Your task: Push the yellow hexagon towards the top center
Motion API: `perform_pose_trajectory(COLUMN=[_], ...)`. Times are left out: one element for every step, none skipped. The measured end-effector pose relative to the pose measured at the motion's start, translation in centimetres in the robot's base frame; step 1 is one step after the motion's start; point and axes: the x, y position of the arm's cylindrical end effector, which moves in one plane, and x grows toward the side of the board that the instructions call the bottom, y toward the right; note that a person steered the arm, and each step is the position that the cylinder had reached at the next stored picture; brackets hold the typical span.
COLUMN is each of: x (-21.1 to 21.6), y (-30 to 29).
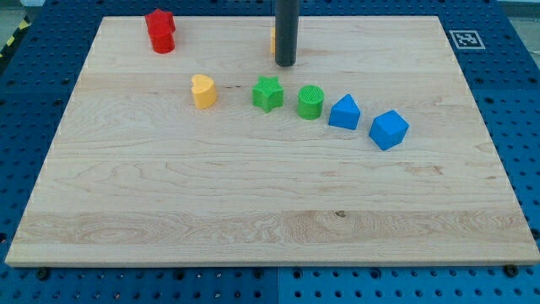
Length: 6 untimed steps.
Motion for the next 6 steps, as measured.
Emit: perform_pose_trajectory(x=[-0.2,-1.0,-2.2,-3.8,-4.4,-4.4], y=[0.4,0.5,0.5,0.5,0.5,0.5])
